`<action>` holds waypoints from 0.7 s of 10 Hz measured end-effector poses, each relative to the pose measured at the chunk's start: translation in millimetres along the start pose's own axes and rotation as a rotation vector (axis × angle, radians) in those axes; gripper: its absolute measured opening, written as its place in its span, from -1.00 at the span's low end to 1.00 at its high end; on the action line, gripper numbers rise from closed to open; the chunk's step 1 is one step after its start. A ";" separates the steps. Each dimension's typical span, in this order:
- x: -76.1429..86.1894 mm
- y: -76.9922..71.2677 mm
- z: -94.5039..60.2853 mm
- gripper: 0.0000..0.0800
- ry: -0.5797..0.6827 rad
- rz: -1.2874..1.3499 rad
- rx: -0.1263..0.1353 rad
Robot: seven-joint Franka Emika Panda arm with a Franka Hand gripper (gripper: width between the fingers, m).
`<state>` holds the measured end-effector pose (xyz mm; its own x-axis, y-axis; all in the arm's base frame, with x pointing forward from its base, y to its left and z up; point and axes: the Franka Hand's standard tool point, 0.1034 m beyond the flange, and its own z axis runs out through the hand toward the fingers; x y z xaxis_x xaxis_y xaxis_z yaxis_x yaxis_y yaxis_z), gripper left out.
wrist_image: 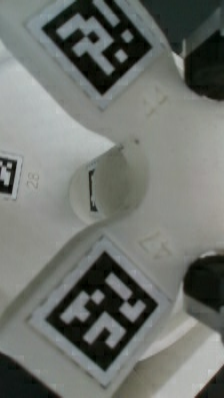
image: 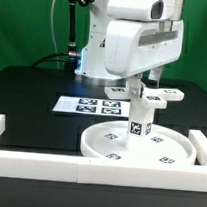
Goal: Assemble round table
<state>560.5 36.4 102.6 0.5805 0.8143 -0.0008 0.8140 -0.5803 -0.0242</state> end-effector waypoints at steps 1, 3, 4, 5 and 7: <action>0.0 0.0 0.0 0.08 0.000 0.013 0.000; -0.1 0.1 0.0 0.08 0.000 0.030 0.000; 0.0 0.0 0.0 0.08 0.001 0.047 0.001; 0.1 0.0 0.0 0.08 0.001 0.132 0.001; -0.5 0.3 0.1 0.09 0.004 0.319 0.005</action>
Offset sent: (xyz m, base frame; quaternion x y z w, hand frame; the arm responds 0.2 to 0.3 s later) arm 0.0000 0.0000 0.0000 0.0000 0.0000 0.0000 1.0000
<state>560.5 35.8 102.6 0.8063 0.5915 -0.0048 0.5911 -0.8061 -0.0280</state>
